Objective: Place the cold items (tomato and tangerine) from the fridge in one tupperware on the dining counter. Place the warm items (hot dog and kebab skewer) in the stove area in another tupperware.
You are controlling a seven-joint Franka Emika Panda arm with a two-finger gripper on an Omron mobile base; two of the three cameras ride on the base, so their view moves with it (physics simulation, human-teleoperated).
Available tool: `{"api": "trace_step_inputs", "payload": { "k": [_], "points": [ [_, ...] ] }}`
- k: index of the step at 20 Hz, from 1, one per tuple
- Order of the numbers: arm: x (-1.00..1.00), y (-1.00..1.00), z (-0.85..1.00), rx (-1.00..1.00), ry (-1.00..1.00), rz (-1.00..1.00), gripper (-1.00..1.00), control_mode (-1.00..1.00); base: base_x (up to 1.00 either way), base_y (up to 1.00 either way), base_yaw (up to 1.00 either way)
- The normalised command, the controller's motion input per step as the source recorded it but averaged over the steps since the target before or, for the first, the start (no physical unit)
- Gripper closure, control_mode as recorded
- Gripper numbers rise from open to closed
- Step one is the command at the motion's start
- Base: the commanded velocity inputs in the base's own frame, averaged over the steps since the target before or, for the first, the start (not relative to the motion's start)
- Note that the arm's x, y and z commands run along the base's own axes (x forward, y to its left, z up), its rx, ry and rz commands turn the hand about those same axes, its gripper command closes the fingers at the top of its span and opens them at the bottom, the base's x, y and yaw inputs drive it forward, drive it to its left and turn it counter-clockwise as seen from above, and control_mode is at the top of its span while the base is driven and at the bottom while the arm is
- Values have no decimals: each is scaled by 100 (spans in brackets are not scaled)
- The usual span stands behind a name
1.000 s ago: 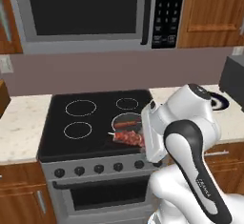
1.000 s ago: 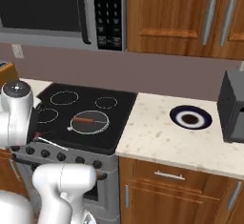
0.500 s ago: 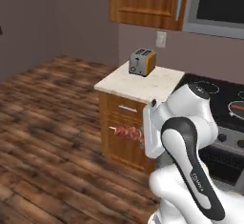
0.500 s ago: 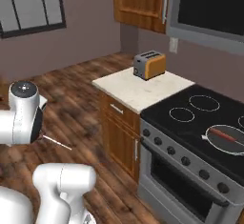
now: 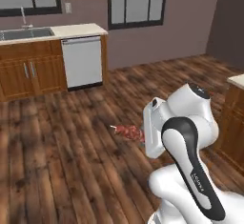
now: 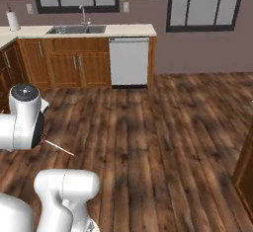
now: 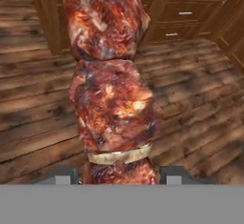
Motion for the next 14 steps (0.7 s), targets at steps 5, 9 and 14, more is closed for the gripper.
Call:
{"api": "trace_step_inputs", "payload": {
  "k": [5, 9, 14],
  "points": [
    [0, 0, 0, 0, 0, 0, 100, 100, -13, 97, 100],
    [0, 0, 0, 0, 0, 0, 100, 100, 1, 88, 100],
    [0, 0, 0, 0, 0, 0, 100, 100, 39, 85, 91]
  ]
}}
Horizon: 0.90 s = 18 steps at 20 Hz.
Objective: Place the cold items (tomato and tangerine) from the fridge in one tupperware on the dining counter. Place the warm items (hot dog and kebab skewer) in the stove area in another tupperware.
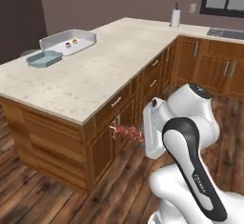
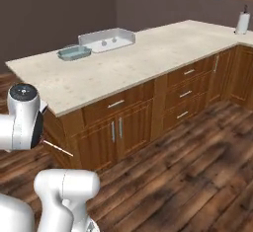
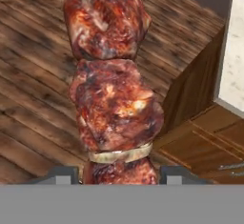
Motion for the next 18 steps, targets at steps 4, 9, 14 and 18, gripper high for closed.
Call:
{"api": "trace_step_inputs", "payload": {
  "k": [4, 9, 14, 18],
  "points": [
    [0, 0, 0, 0, 0, 0, 100, 100, 95, 81, 34],
    [0, 0, 0, 0, 0, 0, 100, 100, 100, 86, 1],
    [0, 0, 0, 0, 0, 0, 100, 100, 94, 99, -16],
    [0, 0, 0, 0, 0, 0, 100, 100, 72, 100, -54]
  ]
}}
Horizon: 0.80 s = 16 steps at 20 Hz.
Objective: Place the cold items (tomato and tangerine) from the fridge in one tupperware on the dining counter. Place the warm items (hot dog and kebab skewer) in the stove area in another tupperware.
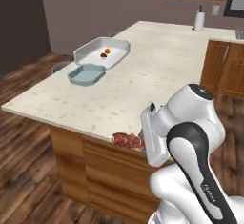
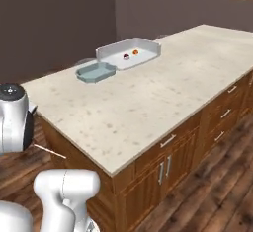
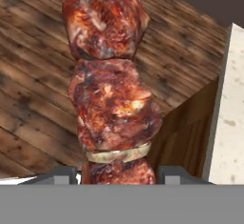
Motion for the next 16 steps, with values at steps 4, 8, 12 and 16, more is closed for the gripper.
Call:
{"api": "trace_step_inputs", "payload": {
  "k": [4, 8, 12, 16],
  "points": [
    [0, 0, 0, 0, 0, 0, 100, 100, 69, 100, -79],
    [0, 0, 0, 0, 0, 0, 100, 100, 56, 100, -83],
    [0, 0, 0, 0, 0, 0, 100, 100, 8, 100, -51],
    [0, 0, 0, 0, 0, 0, 100, 100, -4, 100, -41]
  ]
}}
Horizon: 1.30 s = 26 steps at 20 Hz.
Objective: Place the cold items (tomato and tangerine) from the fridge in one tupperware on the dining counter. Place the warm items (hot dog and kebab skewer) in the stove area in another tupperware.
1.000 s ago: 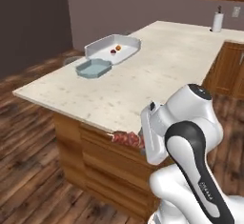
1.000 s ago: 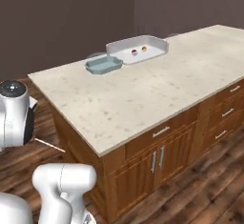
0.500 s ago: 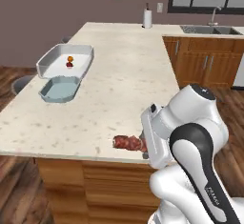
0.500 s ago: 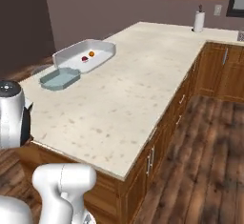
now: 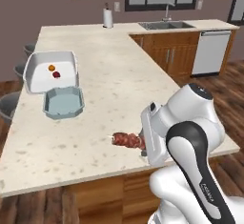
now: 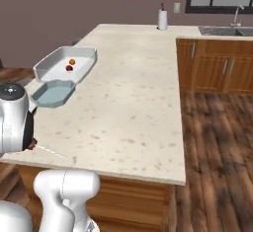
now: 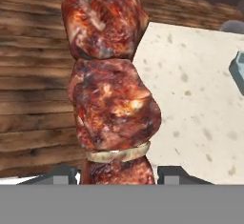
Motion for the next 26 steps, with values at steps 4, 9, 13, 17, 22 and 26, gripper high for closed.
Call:
{"api": "trace_step_inputs", "payload": {
  "k": [4, 9, 13, 17, 22, 26],
  "points": [
    [0, 0, 0, 0, 0, 0, 100, 100, -17, 100, -35],
    [0, 0, 0, 0, 0, 0, 100, 100, -23, 100, -39],
    [0, 0, 0, 0, 0, 0, 100, 100, -25, 100, -47],
    [0, 0, 0, 0, 0, 0, 100, 100, -16, 100, -59],
    [0, 0, 0, 0, 0, 0, 100, 100, 0, 100, -81],
    [0, 0, 0, 0, 0, 0, 100, 100, 1, 100, -82]
  ]
}}
